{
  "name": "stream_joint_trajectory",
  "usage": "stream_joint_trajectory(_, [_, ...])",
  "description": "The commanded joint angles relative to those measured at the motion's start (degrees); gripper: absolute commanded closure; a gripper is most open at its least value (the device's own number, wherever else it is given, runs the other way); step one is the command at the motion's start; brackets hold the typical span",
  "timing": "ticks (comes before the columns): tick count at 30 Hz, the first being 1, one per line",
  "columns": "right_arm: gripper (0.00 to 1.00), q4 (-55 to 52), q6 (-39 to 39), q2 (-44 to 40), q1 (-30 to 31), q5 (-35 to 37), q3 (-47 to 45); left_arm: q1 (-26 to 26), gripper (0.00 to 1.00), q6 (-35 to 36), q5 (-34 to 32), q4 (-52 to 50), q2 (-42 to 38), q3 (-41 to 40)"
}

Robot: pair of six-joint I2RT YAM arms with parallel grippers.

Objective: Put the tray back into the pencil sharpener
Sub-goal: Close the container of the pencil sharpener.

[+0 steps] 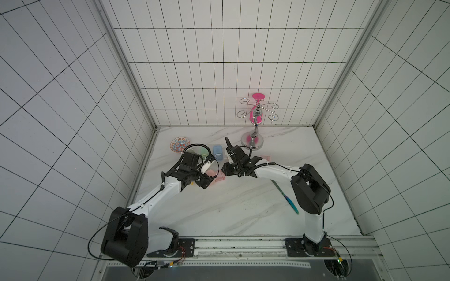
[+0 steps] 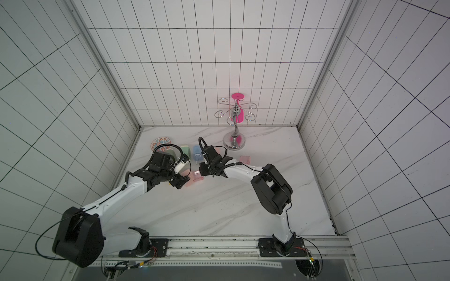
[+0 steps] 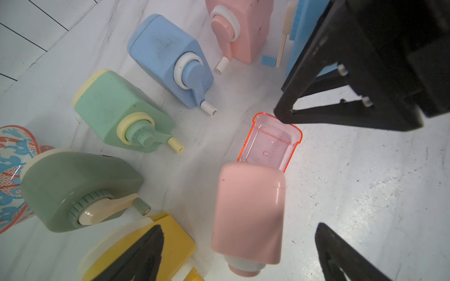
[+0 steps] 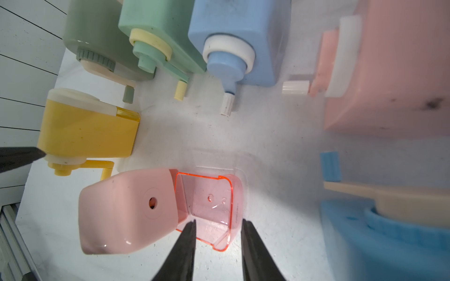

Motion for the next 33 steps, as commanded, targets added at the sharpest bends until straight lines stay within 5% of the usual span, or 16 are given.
stream_joint_trajectory(1, [0.66, 0.2, 0.3, 2.6, -0.3, -1.4, 2.9, 0.7, 0.02, 4.2, 2.8, -1.3, 1.2, 2.2])
stream_joint_trajectory(9, [0.65, 0.3, 0.3, 3.1, -0.5, -2.1, 3.2, 2.1, 0.05, 7.7, 5.8, -2.5, 4.3, 4.3])
stream_joint_trajectory(20, [0.67, 0.3, 0.2, 6.5, -0.5, -2.3, 4.1, 2.4, 0.03, 6.4, 4.0, -1.1, -5.5, 1.5])
stream_joint_trajectory(33, [0.75, -3.5, -4.6, 10.3, 0.5, -1.3, 8.8, 2.4, 0.03, 8.2, 3.5, 0.3, -7.2, -1.9])
